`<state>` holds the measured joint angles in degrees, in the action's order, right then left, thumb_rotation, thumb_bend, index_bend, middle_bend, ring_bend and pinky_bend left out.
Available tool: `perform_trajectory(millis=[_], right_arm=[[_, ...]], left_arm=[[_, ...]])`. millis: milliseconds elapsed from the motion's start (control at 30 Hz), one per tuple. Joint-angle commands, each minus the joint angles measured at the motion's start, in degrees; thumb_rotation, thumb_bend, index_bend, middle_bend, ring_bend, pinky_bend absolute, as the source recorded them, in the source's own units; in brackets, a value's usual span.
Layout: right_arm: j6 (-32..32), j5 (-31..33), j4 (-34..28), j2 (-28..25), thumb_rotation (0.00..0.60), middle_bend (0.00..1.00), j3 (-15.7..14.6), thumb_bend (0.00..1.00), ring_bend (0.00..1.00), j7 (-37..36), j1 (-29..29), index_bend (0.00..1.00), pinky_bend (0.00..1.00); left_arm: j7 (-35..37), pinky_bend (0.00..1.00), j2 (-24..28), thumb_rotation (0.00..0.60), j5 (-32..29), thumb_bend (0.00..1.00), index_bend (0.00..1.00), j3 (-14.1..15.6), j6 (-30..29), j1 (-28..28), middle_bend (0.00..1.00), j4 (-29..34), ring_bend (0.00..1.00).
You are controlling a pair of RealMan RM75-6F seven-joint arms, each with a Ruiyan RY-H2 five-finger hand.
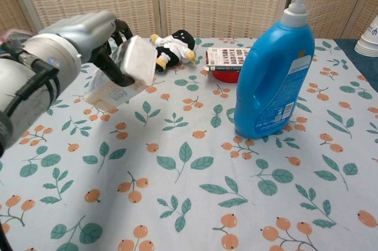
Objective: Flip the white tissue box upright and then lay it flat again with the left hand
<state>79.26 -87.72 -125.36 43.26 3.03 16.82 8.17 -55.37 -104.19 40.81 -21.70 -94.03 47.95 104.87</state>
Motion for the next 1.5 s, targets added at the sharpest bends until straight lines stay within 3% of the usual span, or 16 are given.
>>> perform_trajectory(millis=[33, 167, 400, 567, 767, 1500], right_arm=[[-0.14, 0.05, -0.02, 0.21, 0.600, 0.11, -0.06, 0.11, 0.00, 0.38, 0.05, 0.17, 0.06], [-0.27, 0.24, 0.05, 0.61, 0.600, 0.11, -0.11, 0.11, 0.00, 1.11, 0.09, 0.17, 0.06], [-0.62, 0.56, 0.19, 1.09, 0.600, 0.11, -0.10, 0.11, 0.00, 1.79, 0.30, 0.17, 0.06], [-0.54, 0.68, 0.19, 1.20, 0.600, 0.11, -0.07, 0.12, 0.00, 2.04, 0.30, 0.17, 0.06], [-0.71, 1.36, 0.40, 1.37, 0.600, 0.11, 0.03, 0.11, 0.00, 2.48, 0.41, 0.17, 0.06], [-1.33, 2.13, 0.54, 1.91, 0.600, 0.11, 0.03, 0.12, 0.00, 3.65, 0.87, 0.17, 0.06]], left_arm=[[13.54, 0.29, 2.54, 0.600, 5.29, 0.26, 0.44, -1.25, 1.81, -4.70, 0.56, 3.10, 0.29], [25.21, 0.28, 2.80, 0.600, 7.46, 0.26, 0.44, -2.02, 3.62, -8.31, 0.56, 2.44, 0.29], [36.44, 0.28, 3.51, 0.600, 6.95, 0.26, 0.45, -3.43, 7.56, -11.93, 0.57, 2.01, 0.30], [45.27, 0.27, 6.30, 0.600, 7.27, 0.26, 0.45, -1.30, 16.16, -14.21, 0.57, 2.07, 0.30], [50.72, 0.27, 9.32, 0.600, 7.52, 0.26, 0.45, 0.65, 24.07, -15.13, 0.56, 0.35, 0.30], [61.34, 0.28, 14.08, 0.600, 10.96, 0.25, 0.43, 2.44, 36.94, -14.84, 0.55, -8.56, 0.28]])
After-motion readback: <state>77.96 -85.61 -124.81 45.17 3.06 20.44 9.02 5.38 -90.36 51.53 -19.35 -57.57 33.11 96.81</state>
